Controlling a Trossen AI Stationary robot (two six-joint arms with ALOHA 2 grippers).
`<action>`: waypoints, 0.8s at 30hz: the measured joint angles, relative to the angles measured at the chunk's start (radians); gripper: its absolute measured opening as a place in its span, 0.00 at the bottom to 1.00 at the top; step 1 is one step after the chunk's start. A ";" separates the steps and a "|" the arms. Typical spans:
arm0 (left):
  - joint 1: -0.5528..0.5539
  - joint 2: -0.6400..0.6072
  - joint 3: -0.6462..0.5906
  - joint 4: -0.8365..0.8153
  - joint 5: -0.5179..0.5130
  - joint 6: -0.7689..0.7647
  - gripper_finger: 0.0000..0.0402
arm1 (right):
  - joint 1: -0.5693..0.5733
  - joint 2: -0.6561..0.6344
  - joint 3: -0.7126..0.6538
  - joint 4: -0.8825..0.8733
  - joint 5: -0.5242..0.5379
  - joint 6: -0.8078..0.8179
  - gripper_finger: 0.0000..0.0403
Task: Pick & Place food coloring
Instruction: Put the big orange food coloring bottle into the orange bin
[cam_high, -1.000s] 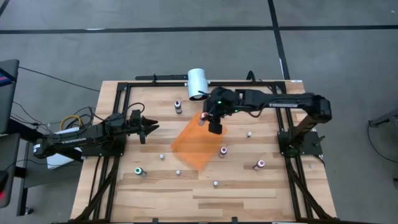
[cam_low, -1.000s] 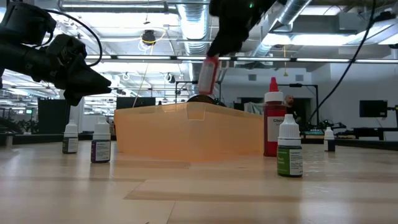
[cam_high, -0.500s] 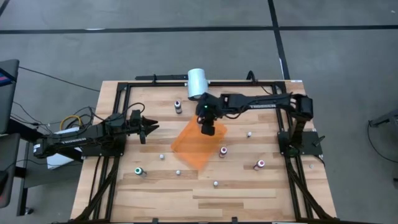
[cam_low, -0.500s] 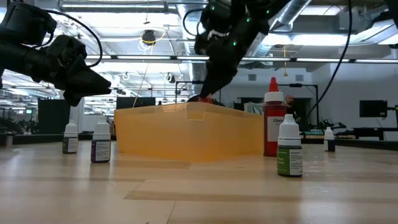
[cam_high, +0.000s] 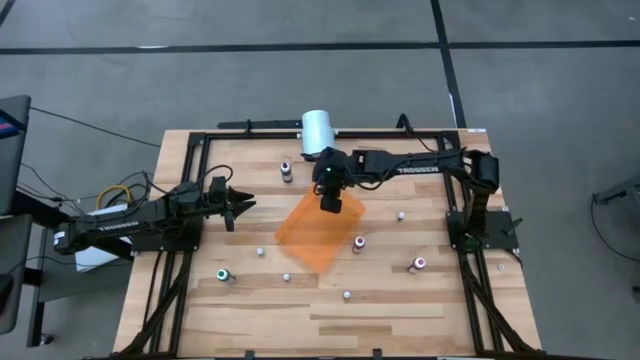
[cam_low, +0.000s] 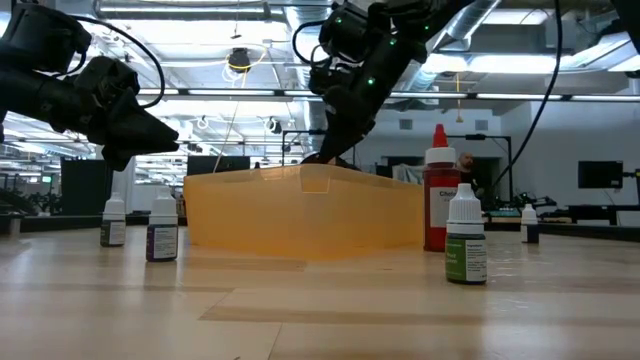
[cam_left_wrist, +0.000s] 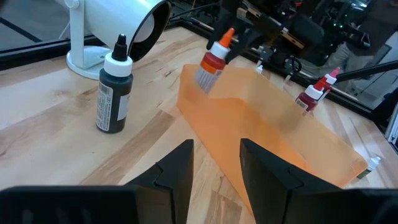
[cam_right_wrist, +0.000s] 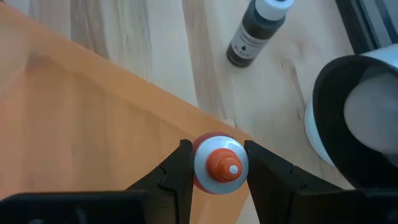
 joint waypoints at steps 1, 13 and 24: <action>0.000 0.000 0.000 0.000 0.000 0.000 0.30 | -0.001 0.000 0.000 0.001 0.000 0.000 0.29; 0.000 0.000 0.000 -0.001 0.000 0.001 0.30 | -0.011 0.000 0.000 -0.011 0.000 -0.011 0.30; 0.000 0.000 0.000 0.000 0.001 0.001 0.30 | -0.015 0.017 -0.002 -0.020 0.000 -0.011 0.30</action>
